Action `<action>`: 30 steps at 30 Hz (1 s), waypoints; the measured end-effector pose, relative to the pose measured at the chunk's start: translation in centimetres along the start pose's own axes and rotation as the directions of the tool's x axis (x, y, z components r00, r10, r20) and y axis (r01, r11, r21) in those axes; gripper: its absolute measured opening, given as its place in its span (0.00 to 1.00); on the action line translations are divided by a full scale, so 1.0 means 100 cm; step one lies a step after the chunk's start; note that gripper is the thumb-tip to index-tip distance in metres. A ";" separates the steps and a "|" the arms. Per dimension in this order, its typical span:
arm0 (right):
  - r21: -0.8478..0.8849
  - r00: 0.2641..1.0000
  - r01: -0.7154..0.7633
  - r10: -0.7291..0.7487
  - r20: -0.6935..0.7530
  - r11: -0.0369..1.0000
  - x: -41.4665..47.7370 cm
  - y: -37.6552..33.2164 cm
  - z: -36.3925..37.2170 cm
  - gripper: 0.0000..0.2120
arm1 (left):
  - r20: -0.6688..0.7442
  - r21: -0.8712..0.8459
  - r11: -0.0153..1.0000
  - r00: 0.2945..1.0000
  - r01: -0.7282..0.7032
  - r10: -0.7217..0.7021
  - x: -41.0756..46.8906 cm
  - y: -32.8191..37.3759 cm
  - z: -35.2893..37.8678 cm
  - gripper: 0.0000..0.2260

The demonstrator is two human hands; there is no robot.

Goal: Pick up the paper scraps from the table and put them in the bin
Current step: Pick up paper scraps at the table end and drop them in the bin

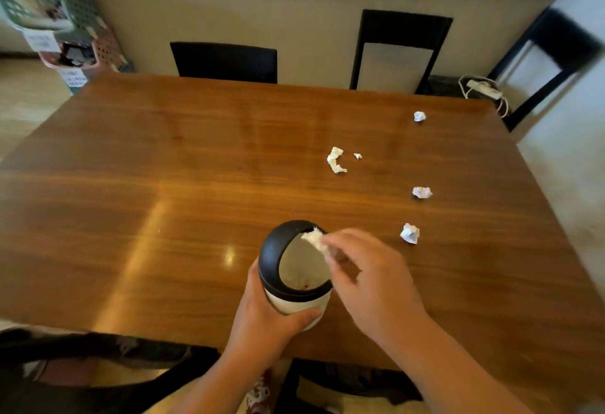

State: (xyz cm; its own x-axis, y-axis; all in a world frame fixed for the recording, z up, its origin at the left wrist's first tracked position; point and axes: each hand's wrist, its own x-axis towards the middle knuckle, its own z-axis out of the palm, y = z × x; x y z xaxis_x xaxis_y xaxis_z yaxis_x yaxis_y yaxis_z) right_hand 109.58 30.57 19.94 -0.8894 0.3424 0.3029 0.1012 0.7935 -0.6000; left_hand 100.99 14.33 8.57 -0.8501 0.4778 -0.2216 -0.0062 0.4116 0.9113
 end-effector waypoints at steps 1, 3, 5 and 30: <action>-0.058 0.987 0.018 -0.008 0.162 0.998 -0.009 0.002 0.008 0.14 | 0.009 0.002 1.000 1.000 0.001 -0.001 -0.007 0.003 0.003 0.46; -0.076 0.974 0.070 -0.051 0.221 0.995 -0.022 0.010 0.013 0.15 | 0.015 -0.005 1.000 1.000 -0.003 0.003 -0.016 0.004 0.005 0.45; -0.034 0.988 0.019 -0.014 0.154 0.999 -0.028 0.014 0.007 0.13 | 0.017 -0.018 1.000 1.000 0.015 -0.015 -0.020 0.003 0.002 0.45; -0.243 0.662 -0.706 0.742 0.107 0.665 -0.025 0.222 0.017 0.18 | 0.135 0.025 0.996 0.987 0.083 -0.086 0.039 -0.012 0.039 0.51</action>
State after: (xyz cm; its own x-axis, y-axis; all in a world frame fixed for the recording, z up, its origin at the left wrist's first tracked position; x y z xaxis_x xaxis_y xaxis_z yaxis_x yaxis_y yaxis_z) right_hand 113.30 46.43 4.59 -0.5617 0.7616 -0.3233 0.8034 0.4086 -0.4331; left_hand 99.68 18.72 5.27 -0.7672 0.5415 -0.3438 -0.0635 0.4694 0.8807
